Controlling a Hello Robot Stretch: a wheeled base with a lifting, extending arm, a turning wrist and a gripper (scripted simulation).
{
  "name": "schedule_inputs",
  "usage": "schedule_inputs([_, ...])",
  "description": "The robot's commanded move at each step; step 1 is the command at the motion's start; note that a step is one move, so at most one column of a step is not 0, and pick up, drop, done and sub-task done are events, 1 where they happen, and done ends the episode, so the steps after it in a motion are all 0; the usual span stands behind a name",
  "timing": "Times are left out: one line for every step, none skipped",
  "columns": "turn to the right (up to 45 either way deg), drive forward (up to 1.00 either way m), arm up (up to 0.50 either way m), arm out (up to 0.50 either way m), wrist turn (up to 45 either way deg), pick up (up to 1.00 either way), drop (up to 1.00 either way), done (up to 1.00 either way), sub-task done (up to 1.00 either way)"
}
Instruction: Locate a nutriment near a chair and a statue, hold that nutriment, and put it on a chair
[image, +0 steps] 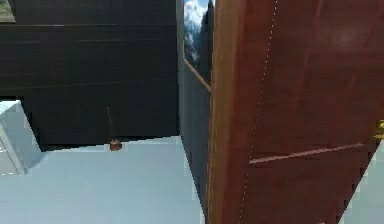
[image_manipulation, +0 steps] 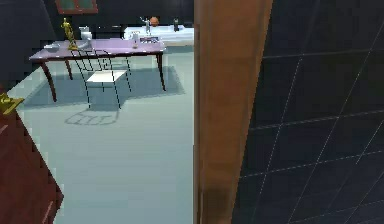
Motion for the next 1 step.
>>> schedule_inputs([0.0, 0.1, 0.0, 0.0, 0.0, 0.0, 0.0, 0.0, 0.0])
